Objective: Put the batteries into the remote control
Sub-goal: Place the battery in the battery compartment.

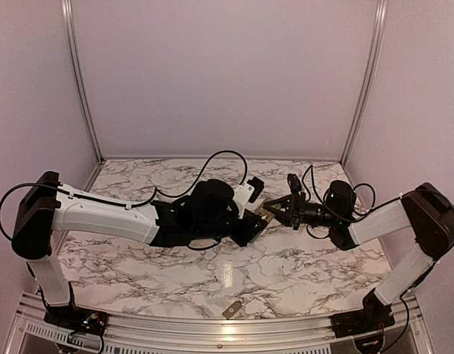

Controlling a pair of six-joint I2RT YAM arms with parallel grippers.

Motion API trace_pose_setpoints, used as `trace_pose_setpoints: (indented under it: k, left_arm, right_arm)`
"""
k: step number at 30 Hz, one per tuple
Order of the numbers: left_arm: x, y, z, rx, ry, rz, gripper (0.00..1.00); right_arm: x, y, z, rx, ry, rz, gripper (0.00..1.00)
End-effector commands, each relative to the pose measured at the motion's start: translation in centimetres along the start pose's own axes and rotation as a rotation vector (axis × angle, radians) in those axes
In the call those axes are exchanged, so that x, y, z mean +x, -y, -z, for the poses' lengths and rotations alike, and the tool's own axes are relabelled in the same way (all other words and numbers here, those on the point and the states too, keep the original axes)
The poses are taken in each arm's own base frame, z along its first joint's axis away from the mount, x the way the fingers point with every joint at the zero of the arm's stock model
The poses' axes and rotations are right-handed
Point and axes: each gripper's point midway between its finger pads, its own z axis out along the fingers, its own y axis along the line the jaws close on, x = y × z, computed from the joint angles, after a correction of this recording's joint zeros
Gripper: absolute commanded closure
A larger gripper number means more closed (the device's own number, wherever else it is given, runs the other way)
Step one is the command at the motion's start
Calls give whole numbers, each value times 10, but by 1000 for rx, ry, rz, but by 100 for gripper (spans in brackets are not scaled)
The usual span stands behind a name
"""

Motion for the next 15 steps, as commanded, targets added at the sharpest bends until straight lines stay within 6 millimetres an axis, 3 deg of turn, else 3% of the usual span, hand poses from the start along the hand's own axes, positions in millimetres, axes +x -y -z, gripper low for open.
trace_pose_setpoints:
  k: [1, 8, 13, 15]
  left_arm:
    - [9, -20, -1, -91, -43, -9, 74]
    - [-6, -36, 8, -133, 2, 47, 67]
    - [-17, -34, 16, -110, 38, 49, 63]
    - [-23, -31, 22, -93, 58, 36, 56]
  right_arm:
    - [1, -19, -3, -52, -26, 59, 100]
    - [3, -17, -3, -41, -34, 54, 100]
    - [6, -15, -2, -36, -40, 51, 100]
    - [6, -14, -2, -34, -42, 55, 100]
